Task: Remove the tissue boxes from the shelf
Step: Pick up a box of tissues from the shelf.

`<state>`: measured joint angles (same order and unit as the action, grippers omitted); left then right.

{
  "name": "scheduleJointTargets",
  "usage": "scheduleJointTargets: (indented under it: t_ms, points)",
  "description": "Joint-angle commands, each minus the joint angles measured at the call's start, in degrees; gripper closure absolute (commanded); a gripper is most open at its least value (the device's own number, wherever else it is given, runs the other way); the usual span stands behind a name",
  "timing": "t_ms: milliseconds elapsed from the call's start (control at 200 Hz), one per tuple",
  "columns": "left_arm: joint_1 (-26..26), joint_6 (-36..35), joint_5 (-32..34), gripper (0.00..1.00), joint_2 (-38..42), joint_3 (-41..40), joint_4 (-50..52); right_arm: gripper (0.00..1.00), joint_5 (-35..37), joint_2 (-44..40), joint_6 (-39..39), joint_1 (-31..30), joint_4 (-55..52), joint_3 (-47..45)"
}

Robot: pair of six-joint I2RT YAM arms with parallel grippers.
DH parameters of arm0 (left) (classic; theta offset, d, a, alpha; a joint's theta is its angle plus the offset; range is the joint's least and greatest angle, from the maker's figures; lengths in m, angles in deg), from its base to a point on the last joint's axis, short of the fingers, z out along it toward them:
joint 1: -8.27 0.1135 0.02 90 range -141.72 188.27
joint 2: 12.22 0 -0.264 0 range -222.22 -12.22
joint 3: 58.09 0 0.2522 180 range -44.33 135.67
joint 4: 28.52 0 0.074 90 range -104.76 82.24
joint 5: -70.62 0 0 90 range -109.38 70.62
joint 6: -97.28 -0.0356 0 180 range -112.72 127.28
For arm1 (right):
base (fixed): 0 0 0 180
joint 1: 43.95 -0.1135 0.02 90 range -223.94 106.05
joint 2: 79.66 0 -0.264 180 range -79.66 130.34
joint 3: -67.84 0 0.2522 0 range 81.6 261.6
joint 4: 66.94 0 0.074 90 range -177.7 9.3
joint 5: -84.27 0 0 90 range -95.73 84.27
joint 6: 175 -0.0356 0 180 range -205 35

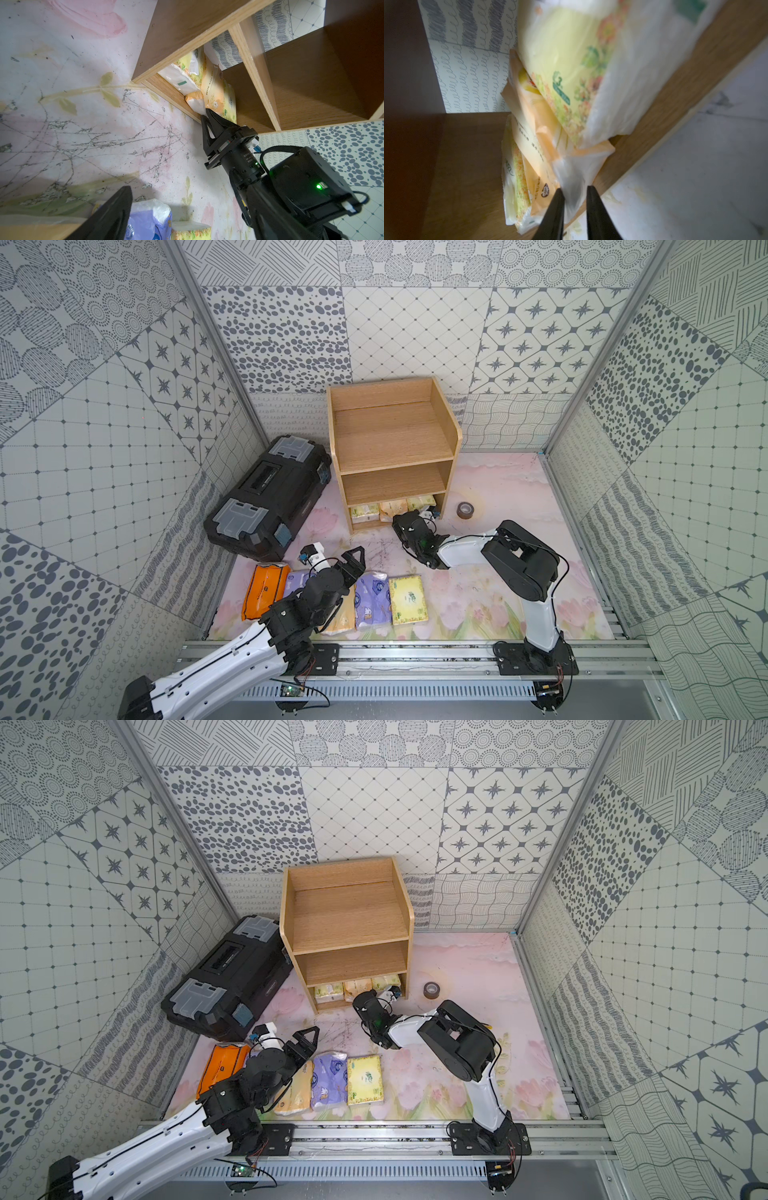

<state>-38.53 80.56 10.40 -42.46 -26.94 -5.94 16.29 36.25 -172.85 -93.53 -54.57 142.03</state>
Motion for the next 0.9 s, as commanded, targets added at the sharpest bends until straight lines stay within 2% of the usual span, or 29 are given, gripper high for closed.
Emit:
scheduleJointTargets:
  t_ms: [0,145,400,640,896]
  points:
    - [0.4,-1.1,-0.7,0.09,-0.9,0.2,0.3,0.89,-0.5,1.3,0.5,0.2,2.6,0.9]
    - [1.3,-0.6,-1.7,0.09,-4.0,1.3,0.6,1.00,-2.2,0.2,1.1,0.2,4.5,-0.4]
    - [3.6,-0.6,-6.2,0.08,-9.9,2.5,-6.7,1.00,-4.0,-5.8,0.4,-0.2,9.6,-7.6]
    - [4.1,1.4,-7.1,0.07,-14.6,2.8,-14.0,1.00,-4.8,-11.8,-1.0,-2.0,12.3,-13.7]
    - [6.9,4.3,-11.5,0.07,-23.9,4.6,-22.0,1.00,-5.8,-17.5,-0.6,-3.3,12.2,-18.7]
